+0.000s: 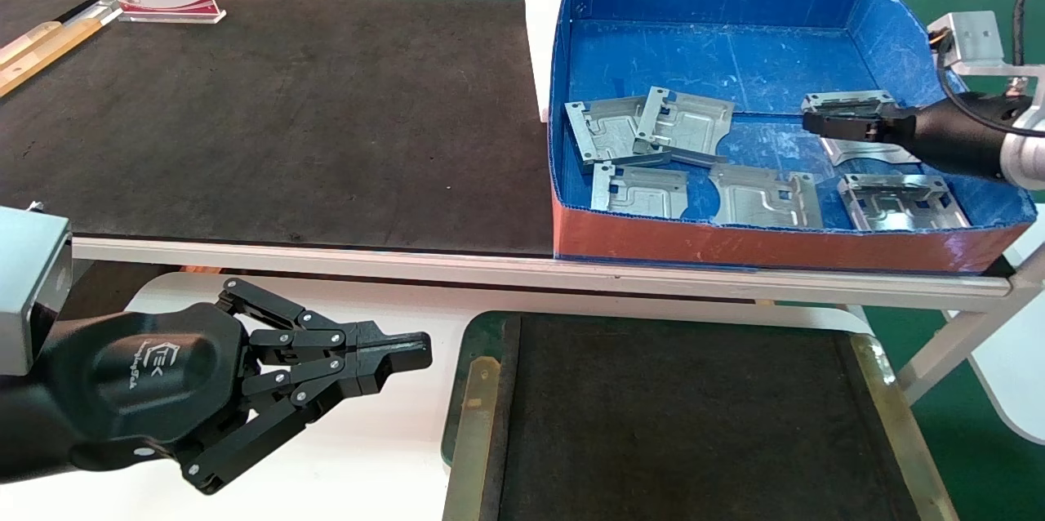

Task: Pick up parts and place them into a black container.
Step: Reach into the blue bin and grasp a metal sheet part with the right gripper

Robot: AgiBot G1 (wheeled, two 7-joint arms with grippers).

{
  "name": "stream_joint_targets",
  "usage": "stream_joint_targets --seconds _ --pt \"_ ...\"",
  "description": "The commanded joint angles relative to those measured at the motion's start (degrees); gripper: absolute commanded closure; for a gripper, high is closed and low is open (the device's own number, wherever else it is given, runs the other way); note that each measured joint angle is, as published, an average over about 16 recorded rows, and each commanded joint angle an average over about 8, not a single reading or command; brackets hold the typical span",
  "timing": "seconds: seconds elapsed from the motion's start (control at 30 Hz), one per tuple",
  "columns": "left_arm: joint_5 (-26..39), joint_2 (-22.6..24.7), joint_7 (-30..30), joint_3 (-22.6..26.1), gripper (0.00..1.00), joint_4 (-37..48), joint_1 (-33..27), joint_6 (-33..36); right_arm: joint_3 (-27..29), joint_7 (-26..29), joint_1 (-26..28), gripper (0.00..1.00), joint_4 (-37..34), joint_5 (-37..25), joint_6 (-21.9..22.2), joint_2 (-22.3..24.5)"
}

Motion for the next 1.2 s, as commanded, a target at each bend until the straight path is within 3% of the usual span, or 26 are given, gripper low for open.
stream_joint_targets --seconds 0.03,0.13,0.17,0.37,0.43,1.2 --pt "0.0 0.0 0.0 0.0 1.0 0.0 0.0 0.0 0.2 0.9 -0.6 0.0 0.2 0.2 0.6 -0.1" --pt "0.0 0.0 0.0 0.0 1.0 0.0 0.0 0.0 0.1 1.2 -1.3 0.01 0.8 0.1 0.9 -0.1" --pt "0.0 0.0 0.0 0.0 1.0 0.0 0.0 0.0 0.0 1.3 -1.5 0.06 1.0 0.0 1.0 -0.1" --pt "0.0 0.0 0.0 0.0 1.0 0.0 0.0 0.0 -0.3 1.2 -2.2 0.81 2.2 -0.4 1.7 0.1" --pt "0.0 0.0 0.0 0.0 1.0 0.0 0.0 0.0 -0.4 1.2 -2.3 1.0 2.5 -0.6 1.9 0.1" --pt "0.0 0.0 0.0 0.0 1.0 0.0 0.0 0.0 -0.6 1.5 -3.5 1.0 3.5 -0.9 3.5 -0.5"
